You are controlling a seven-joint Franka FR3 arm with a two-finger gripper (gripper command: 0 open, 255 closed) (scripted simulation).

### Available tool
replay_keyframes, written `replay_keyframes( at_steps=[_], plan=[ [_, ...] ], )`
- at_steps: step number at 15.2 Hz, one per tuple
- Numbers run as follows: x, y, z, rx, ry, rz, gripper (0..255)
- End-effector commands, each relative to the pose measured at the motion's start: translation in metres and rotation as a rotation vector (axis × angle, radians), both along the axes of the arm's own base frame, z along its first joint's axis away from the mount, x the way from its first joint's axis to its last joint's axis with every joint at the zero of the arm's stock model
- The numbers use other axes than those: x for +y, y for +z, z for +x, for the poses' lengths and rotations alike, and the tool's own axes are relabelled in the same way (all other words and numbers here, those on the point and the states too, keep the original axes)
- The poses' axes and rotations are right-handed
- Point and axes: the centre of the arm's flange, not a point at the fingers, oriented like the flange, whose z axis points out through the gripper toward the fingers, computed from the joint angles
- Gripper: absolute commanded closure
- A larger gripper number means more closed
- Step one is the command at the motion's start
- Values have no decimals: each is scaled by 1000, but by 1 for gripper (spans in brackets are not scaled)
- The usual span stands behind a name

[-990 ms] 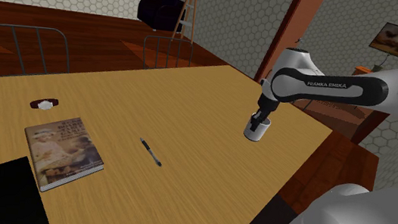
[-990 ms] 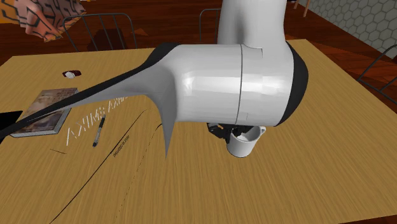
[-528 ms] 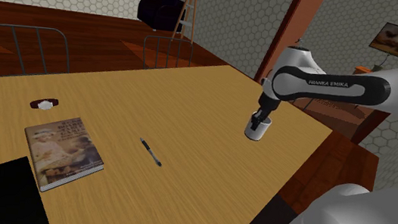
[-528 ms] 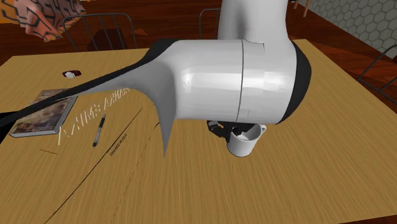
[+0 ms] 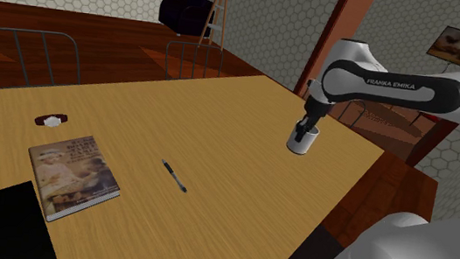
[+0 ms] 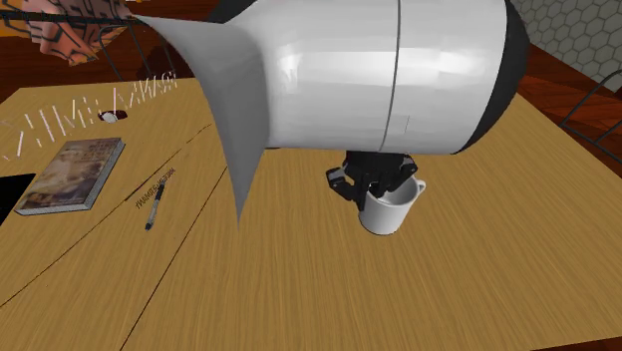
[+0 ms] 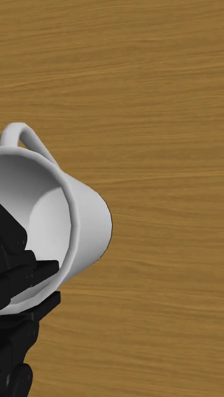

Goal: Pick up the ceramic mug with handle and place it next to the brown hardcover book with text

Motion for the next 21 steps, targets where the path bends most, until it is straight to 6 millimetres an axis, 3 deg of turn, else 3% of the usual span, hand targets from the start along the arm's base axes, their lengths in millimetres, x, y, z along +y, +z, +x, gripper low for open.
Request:
replay_keyframes(
  at_steps=[1,21],
  plan=[
    [1,12,-1,0,0,0,255],
    [1,117,-1,0,0,0,255]
  ],
)
